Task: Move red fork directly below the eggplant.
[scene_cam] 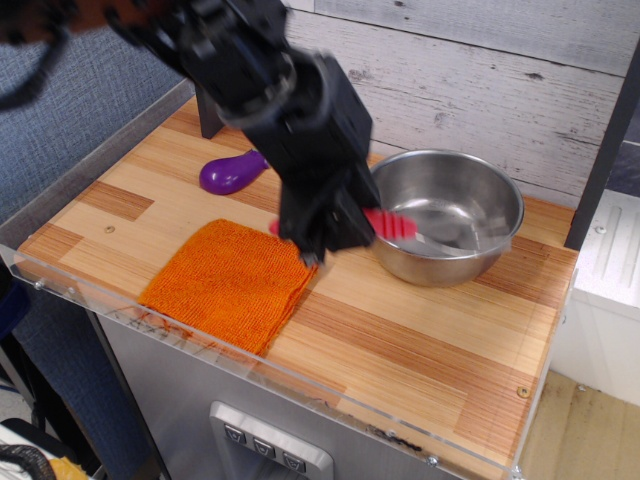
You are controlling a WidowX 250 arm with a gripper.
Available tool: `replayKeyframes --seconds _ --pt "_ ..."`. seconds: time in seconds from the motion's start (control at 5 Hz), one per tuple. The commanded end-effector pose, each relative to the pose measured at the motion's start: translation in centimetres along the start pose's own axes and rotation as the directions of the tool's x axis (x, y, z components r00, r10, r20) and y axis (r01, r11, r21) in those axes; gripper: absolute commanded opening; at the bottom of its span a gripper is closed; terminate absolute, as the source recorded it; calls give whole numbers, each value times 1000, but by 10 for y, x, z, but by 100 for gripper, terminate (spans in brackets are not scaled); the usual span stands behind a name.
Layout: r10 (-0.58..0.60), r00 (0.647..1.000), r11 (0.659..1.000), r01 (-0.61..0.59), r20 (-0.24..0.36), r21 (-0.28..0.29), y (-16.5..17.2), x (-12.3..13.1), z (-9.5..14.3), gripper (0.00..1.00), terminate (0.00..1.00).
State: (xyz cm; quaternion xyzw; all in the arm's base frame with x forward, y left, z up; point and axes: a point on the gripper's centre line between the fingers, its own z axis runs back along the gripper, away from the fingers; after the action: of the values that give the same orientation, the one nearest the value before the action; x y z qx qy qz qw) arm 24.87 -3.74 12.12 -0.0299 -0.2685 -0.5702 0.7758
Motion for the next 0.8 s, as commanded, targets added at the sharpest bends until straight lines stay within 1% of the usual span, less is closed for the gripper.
replayKeyframes --seconds 0.0,0.2,0.4,0.6 --pt "-2 999 990 8 -40 138 45 -21 64 0 0" --pt "66 995 972 -47 -76 230 78 -43 78 0 0" --pt "151 982 961 -118 -113 250 100 -70 71 0 0" --pt "228 964 949 -188 -137 254 112 -96 58 0 0"
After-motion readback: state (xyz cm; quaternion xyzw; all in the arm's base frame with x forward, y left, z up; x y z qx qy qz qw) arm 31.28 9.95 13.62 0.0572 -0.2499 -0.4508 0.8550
